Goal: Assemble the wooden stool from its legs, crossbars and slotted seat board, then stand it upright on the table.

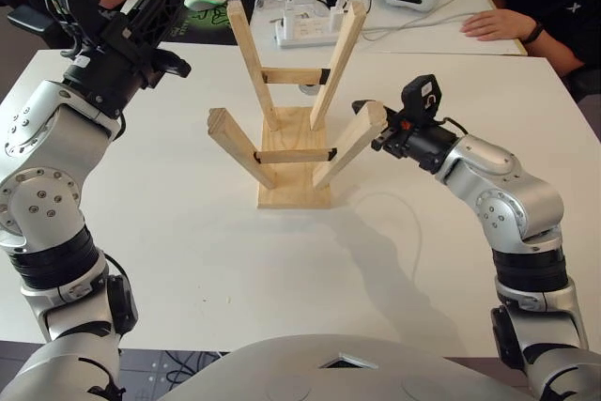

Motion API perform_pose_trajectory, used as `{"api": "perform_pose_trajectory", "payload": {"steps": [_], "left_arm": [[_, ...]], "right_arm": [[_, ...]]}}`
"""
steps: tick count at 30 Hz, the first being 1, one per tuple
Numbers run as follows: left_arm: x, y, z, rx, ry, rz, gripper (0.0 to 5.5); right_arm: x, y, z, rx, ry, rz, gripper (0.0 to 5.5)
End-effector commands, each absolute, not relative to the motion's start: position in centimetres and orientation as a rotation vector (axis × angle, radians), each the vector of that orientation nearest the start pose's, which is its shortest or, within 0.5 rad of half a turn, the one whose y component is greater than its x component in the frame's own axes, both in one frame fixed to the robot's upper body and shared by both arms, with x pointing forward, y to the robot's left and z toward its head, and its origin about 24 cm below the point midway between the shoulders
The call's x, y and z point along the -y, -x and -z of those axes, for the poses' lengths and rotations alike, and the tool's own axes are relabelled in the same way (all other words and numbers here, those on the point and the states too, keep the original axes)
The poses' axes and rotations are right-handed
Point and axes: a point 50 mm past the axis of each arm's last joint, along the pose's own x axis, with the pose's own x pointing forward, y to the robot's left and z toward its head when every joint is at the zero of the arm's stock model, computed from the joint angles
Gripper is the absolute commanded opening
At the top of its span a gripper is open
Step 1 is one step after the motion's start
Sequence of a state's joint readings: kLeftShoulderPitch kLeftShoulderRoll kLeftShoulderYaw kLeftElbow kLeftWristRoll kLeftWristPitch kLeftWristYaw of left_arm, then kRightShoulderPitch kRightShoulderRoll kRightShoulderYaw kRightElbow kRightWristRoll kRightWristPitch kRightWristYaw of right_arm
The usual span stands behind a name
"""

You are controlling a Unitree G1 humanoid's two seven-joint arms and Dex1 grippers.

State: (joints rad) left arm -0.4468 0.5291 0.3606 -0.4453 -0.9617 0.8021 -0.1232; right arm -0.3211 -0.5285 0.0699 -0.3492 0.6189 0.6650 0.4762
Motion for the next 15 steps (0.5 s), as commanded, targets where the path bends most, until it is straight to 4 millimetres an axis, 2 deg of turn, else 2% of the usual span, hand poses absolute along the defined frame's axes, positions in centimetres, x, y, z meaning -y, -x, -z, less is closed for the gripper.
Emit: {"api": "perform_pose_trajectory", "payload": {"steps": [1,6,9,13,15], "left_arm": [[-21.5,-26.6,-23.7,0.183,0.198,0.425,0.0],[-23.3,-26.4,-25.1,0.223,0.121,0.363,0.0],[-24.5,-26.7,-26.6,0.263,0.075,0.335,0.0],[-24.7,-27.0,-27.9,0.292,0.048,0.336,0.0],[-24.6,-27.2,-28.0,0.294,0.054,0.343,0.0]], "right_arm": [[13.3,-25.4,-15.0,-0.146,0.039,-1.008,0.03],[12.0,-22.5,-14.4,-0.316,0.097,-1.244,0.03],[10.4,-21.4,-14.2,-0.362,0.06,-1.318,0.03],[4.7,-22.0,-14.4,-0.315,-0.048,-1.337,0.03],[1.3,-22.3,-15.2,-0.253,-0.12,-1.35,0.03]]}}
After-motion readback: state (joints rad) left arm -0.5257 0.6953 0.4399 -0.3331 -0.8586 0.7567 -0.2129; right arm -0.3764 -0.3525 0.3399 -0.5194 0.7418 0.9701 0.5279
